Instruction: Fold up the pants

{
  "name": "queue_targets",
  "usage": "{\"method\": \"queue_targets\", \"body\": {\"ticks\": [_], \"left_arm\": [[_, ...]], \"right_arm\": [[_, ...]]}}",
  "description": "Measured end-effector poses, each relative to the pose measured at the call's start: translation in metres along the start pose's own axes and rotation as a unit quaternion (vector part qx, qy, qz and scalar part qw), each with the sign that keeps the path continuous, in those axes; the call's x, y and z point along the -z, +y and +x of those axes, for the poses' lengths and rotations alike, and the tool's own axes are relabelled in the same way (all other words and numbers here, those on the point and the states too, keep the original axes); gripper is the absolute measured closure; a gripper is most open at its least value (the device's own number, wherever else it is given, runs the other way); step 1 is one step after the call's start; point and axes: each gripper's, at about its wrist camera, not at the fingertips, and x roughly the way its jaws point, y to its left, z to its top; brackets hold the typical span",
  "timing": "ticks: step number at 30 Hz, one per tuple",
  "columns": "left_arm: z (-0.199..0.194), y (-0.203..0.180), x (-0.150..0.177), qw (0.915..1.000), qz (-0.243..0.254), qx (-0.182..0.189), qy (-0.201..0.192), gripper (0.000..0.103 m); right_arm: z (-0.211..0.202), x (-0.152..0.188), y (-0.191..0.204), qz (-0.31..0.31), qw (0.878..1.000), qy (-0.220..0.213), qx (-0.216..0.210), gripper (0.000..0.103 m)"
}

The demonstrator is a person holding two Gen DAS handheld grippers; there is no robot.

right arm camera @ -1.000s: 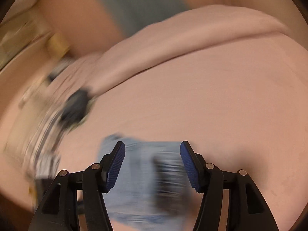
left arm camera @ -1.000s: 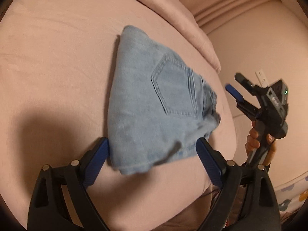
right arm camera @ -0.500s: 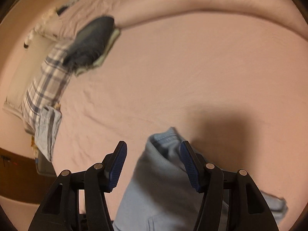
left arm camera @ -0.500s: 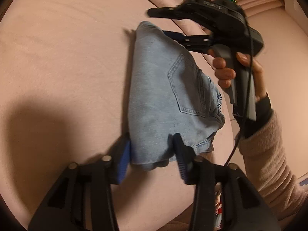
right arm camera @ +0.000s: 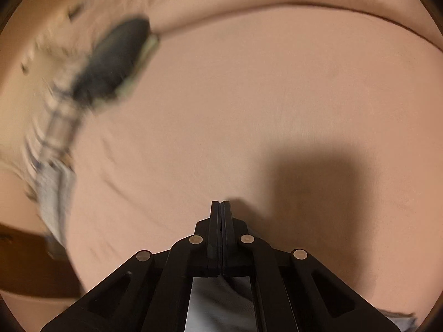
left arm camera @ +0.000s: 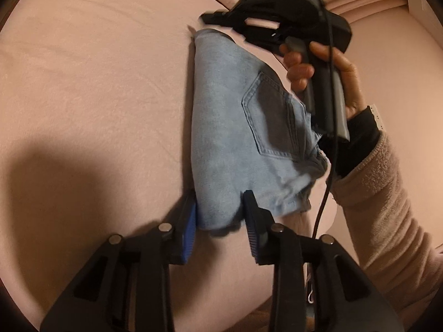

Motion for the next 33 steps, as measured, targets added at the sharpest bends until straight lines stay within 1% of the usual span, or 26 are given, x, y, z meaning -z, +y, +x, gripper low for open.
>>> {"method": "queue_targets", "body": {"ticks": [1, 2, 4, 5, 6, 8, 10, 11, 12, 13, 14, 15, 16, 18, 20, 21, 22, 23, 24, 25, 27, 29, 31, 33], "left_arm": [[-0.006, 0.0, 0.0, 1.0, -0.001, 0.003, -0.003, 0.068], [-0.011, 0.0, -0.001, 1.0, 0.001, 0.002, -0.007, 0.067], [-0.025, -0.002, -0.001, 0.9996, 0.012, -0.017, -0.018, 0.064], [-0.028, -0.002, -0.003, 0.9994, 0.012, -0.017, -0.026, 0.062], [-0.032, -0.001, -0.003, 0.9994, 0.011, -0.008, -0.032, 0.061], [-0.033, -0.001, -0.005, 0.9993, 0.01, 0.0, -0.037, 0.061], [-0.027, -0.006, -0.008, 0.999, 0.022, -0.002, -0.039, 0.063], [-0.019, -0.008, -0.008, 0.999, 0.023, -0.019, -0.033, 0.064], [-0.013, -0.008, -0.008, 0.9989, 0.024, -0.032, -0.024, 0.066], [-0.003, -0.006, -0.005, 0.9984, 0.023, -0.05, -0.013, 0.068], [0.003, -0.004, -0.003, 0.9982, 0.022, -0.055, -0.012, 0.069], [0.002, -0.001, 0.0, 0.998, 0.025, -0.056, -0.019, 0.069], [-0.001, -0.001, 0.002, 0.998, 0.025, -0.053, -0.023, 0.069], [-0.006, -0.003, 0.004, 0.9979, 0.027, -0.056, -0.018, 0.068], [-0.014, -0.006, 0.007, 0.9982, 0.03, -0.051, -0.011, 0.067], [-0.02, -0.006, 0.008, 0.9984, 0.03, -0.048, -0.01, 0.066], [-0.027, -0.007, 0.009, 0.9982, 0.031, -0.048, -0.017, 0.064], [-0.032, -0.009, 0.008, 0.998, 0.033, -0.049, -0.025, 0.059], [-0.037, -0.011, 0.007, 0.9977, 0.034, -0.047, -0.035, 0.056], [-0.044, -0.017, 0.005, 0.9971, 0.041, -0.042, -0.048, 0.056], [-0.049, -0.027, 0.0, 0.9956, 0.063, -0.035, -0.06, 0.055], [-0.042, -0.039, -0.004, 0.9943, 0.084, -0.029, -0.06, 0.052], [-0.028, -0.048, -0.005, 0.9934, 0.099, -0.029, -0.05, 0.052], [-0.01, -0.047, -0.007, 0.9935, 0.101, -0.04, -0.032, 0.052]], "right_arm": [[-0.013, 0.002, -0.002, 0.008, 1.0, -0.018, -0.006, 0.103], [-0.022, 0.004, -0.001, 0.009, 1.0, -0.025, -0.013, 0.102], [-0.041, 0.014, 0.006, -0.014, 0.999, -0.034, -0.023, 0.092], [-0.047, 0.02, 0.009, -0.025, 0.999, -0.031, -0.022, 0.075], [-0.048, 0.024, 0.014, -0.033, 0.999, -0.027, -0.019, 0.06], [-0.053, 0.034, 0.018, -0.063, 0.998, -0.022, -0.001, 0.059], [-0.043, 0.037, 0.021, -0.079, 0.997, -0.013, 0.02, 0.059], [-0.033, 0.037, 0.021, -0.079, 0.997, 0.0, 0.027, 0.059], [-0.024, 0.036, 0.019, -0.079, 0.996, 0.008, 0.039, 0.064], [-0.009, 0.035, 0.013, -0.087, 0.992, 0.02, 0.084, 0.067], [0.001, 0.036, 0.009, -0.088, 0.991, 0.029, 0.098, 0.067], [0.01, 0.037, 0.004, -0.083, 0.991, 0.037, 0.097, 0.067], [0.012, 0.034, -0.003, -0.07, 0.993, 0.028, 0.087, 0.066], [0.007, 0.029, -0.009, -0.042, 0.997, 0.019, 0.067, 0.066], [-0.002, 0.024, -0.012, -0.032, 0.998, 0.003, 0.054, 0.066], [-0.013, 0.023, -0.012, -0.025, 0.998, -0.016, 0.048, 0.066], [-0.024, 0.023, -0.009, -0.024, 0.998, -0.035, 0.039, 0.066], [-0.035, 0.024, -0.007, -0.027, 0.998, -0.05, 0.02, 0.065], [-0.042, 0.025, -0.004, -0.031, 0.998, -0.059, 0.0, 0.063], [-0.053, 0.028, -0.001, -0.036, 0.997, -0.06, -0.02, 0.061], [-0.062, 0.034, 0.006, -0.049, 0.997, -0.049, -0.031, 0.061], [-0.061, 0.04, 0.008, -0.049, 0.997, -0.03, -0.045, 0.061], [-0.056, 0.05, 0.007, -0.045, 0.997, -0.011, -0.054, 0.061], [-0.046, 0.06, 0.0, -0.04, 0.998, 0.006, -0.041, 0.061]]}}
